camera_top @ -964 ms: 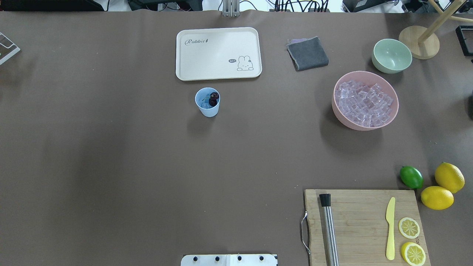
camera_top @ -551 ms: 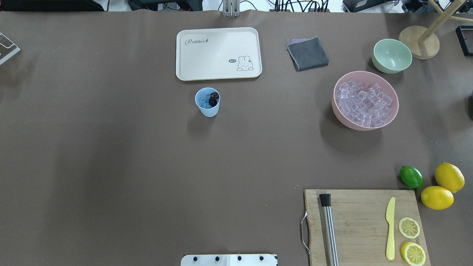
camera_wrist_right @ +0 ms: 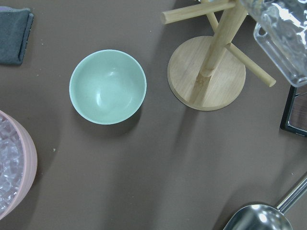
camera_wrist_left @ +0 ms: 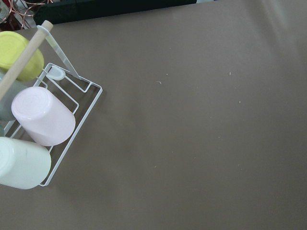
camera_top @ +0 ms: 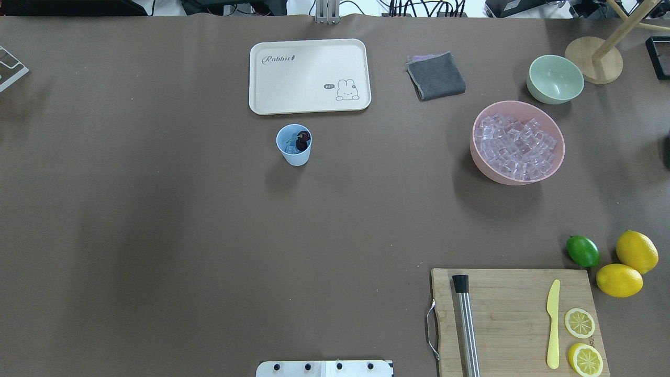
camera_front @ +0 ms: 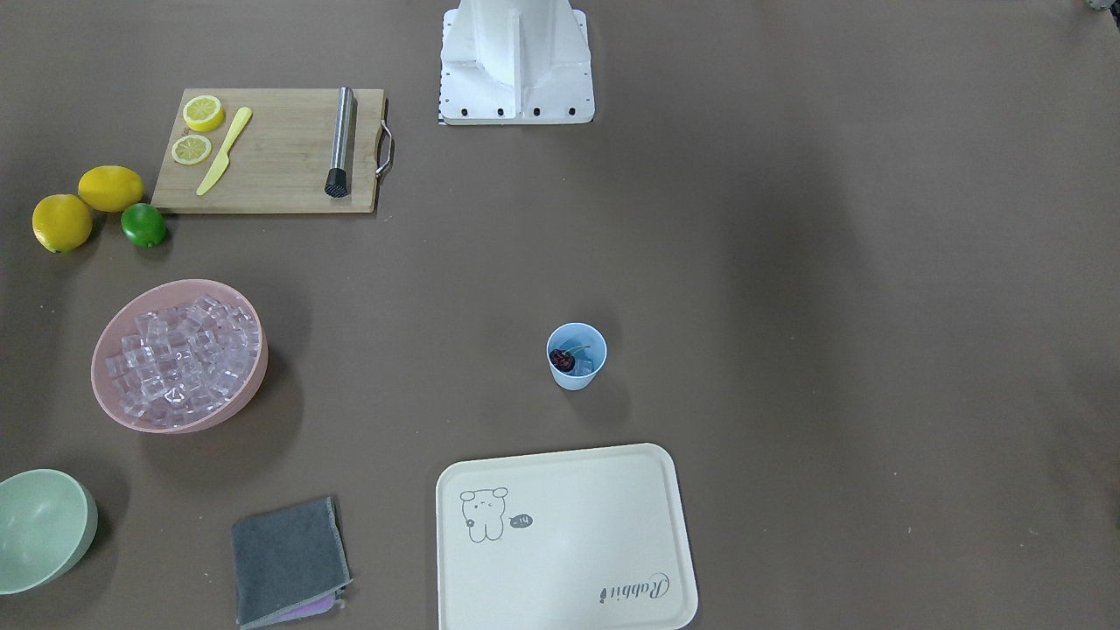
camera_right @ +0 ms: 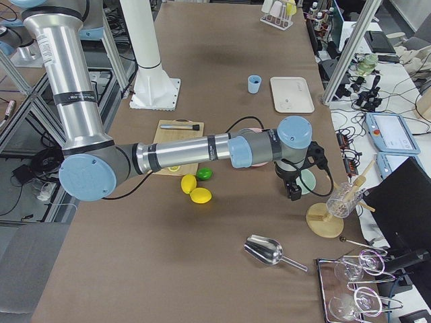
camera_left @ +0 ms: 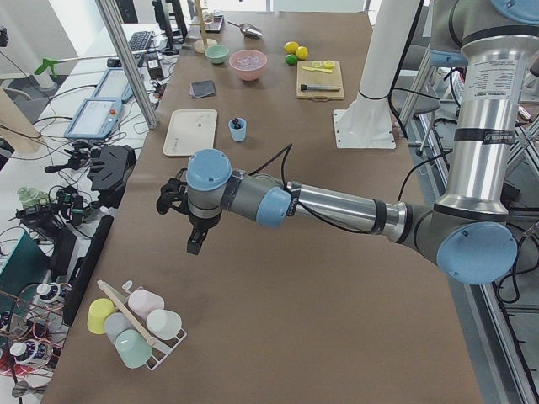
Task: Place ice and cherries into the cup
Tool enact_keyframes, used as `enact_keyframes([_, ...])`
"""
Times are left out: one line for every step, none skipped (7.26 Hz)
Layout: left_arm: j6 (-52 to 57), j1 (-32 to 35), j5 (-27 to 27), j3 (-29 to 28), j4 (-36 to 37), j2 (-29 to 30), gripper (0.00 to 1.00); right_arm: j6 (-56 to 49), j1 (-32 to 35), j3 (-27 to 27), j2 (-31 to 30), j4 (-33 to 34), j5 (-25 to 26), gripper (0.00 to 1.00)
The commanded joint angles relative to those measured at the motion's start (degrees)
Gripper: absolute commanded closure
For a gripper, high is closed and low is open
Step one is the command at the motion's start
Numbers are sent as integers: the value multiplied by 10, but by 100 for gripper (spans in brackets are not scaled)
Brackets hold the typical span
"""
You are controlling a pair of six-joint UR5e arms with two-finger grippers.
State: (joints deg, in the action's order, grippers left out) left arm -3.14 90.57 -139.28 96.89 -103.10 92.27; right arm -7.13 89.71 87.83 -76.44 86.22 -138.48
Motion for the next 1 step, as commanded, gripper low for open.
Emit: enact_keyframes([-5, -4, 10, 20, -95, -79, 2, 2, 2, -8, 14, 3, 1, 1])
